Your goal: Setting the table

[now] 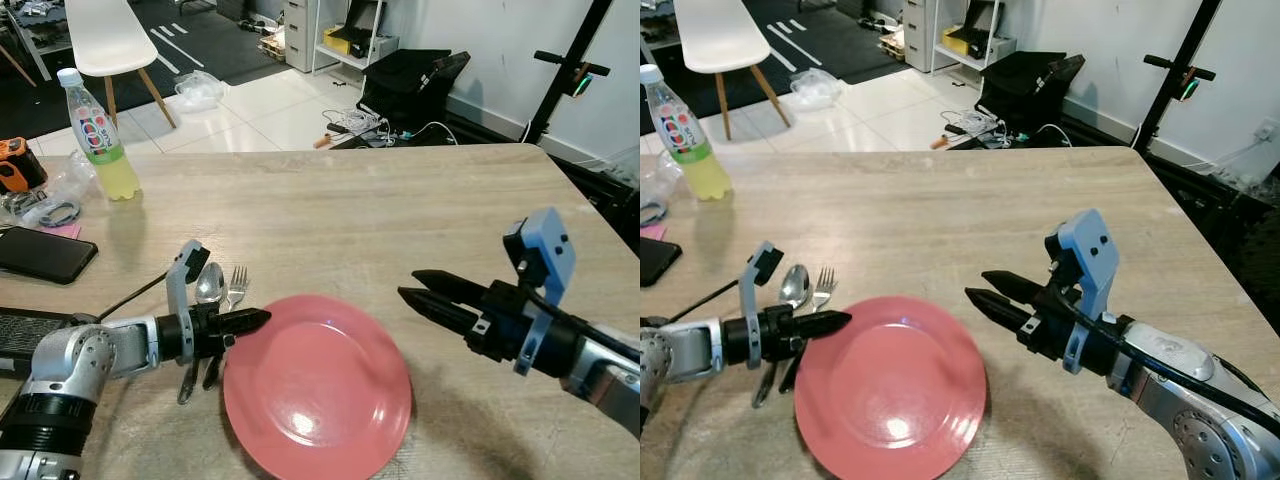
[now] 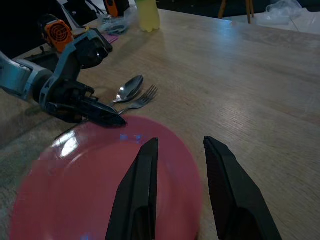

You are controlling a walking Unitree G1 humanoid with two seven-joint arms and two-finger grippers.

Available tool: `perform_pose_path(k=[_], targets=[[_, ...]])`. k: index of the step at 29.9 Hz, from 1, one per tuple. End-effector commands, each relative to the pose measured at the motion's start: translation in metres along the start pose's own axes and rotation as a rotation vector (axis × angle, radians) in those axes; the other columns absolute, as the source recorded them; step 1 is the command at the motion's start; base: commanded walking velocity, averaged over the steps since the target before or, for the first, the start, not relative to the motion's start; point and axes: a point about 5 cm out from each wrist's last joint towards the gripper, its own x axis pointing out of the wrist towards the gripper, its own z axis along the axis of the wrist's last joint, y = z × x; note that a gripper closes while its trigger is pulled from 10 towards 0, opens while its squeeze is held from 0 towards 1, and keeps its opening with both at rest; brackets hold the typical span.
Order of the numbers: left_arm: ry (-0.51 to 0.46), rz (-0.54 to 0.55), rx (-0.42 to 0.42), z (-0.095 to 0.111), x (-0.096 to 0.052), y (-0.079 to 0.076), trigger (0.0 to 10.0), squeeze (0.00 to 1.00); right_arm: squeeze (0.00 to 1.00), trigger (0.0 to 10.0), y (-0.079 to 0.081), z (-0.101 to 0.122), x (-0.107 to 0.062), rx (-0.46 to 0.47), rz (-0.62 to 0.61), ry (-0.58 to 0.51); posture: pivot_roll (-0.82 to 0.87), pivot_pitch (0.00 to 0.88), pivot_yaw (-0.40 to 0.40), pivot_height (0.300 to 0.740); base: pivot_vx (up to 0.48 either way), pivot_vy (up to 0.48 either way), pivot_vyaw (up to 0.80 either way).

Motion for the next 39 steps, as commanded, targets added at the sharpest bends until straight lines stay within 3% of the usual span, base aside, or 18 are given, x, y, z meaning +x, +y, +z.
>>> perform_pose_path(k=[1,12,13,16,22,23,25,27,30,32,33,35,38,39], targets=[[0.034,0.049,-0.006,-0.011,-0.003,0.009,10.0,1.0,0.0,10.0,0.004,0.001,-0.001,0.002,0.017,-0.01,0.01,0.207,0.087,0.74,0.0,0.0,0.0],[0.011,0.078,-0.008,-0.005,-0.008,0.011,10.0,1.0,0.0,10.0,0.003,0.002,-0.001,0.004,0.018,-0.02,0.02,0.202,0.083,0.74,0.0,0.0,0.0],[-0.02,0.072,-0.014,0.002,-0.017,0.009,10.0,0.0,0.0,10.0,0.003,0.003,0.0,0.005,0.017,-0.03,0.04,0.194,0.09,0.74,0.0,0.0,0.0],[-0.055,0.063,-0.008,0.009,-0.027,0.006,10.0,0.0,0.0,10.0,0.003,0.004,0.0,0.004,0.013,-0.039,0.04,0.194,0.09,0.74,0.0,0.0,0.0],[-0.236,0.039,0.04,0.045,-0.07,-0.007,10.0,0.0,0.0,10.0,0.004,0.006,0.0,0.013,0.006,-0.084,0.07,0.172,0.099,0.74,0.0,0.0,0.0],[-0.236,0.039,0.04,0.045,-0.07,-0.007,10.0,0.0,0.0,10.0,0.004,0.006,0.0,0.013,0.006,-0.084,0.07,0.172,0.099,0.74,0.0,0.0,0.0],[-0.307,0.016,0.074,0.057,-0.08,-0.016,10.0,0.0,0.0,10.0,0.002,0.007,-0.002,0.011,-0.021,-0.105,0.08,0.165,0.087,0.74,0.0,0.0,0.0],[-0.409,-0.026,0.139,0.075,-0.082,-0.036,10.0,0.0,0.0,10.0,-0.004,0.012,-0.002,0.007,-0.128,-0.168,0.09,0.158,0.077,0.74,0.0,0.0,0.0],[-0.371,0.102,0.418,0.068,-0.058,-0.06,10.0,0.0,0.0,10.0,-0.015,0.015,0.005,0.001,-0.407,-0.275,0.09,0.14,0.062,0.74,0.0,0.0,0.0],[-0.355,0.123,0.45,0.064,-0.054,-0.061,10.0,0.0,0.0,10.0,-0.015,0.014,0.006,0.006,-0.44,-0.289,0.09,0.135,0.059,0.74,0.0,0.0,0.0],[-0.307,0.198,0.571,0.05,-0.04,-0.061,10.0,0.0,0.0,10.0,-0.009,0.009,0.01,-0.005,-0.52,-0.302,0.09,0.128,0.058,0.74,0.0,0.0,0.0],[-0.279,0.239,0.68,0.031,-0.023,-0.066,10.0,0.0,0.0,10.0,0.001,0.002,0.013,-0.032,-0.63,-0.317,0.08,0.123,0.056,0.74,0.0,0.0,0.0],[-0.321,0.26,0.62,0.02,-0.013,-0.065,10.0,0.0,0.0,10.0,0.014,-0.009,0.016,-0.034,-0.704,-0.309,0.05,0.106,0.061,0.74,0.0,0.0,0.0],[-0.341,0.31,0.586,0.014,-0.014,-0.055,10.0,0.0,0.0,10.0,0.02,-0.021,0.016,-0.022,-0.745,-0.287,0.04,0.098,0.059,0.74,0.0,0.0,0.0]])
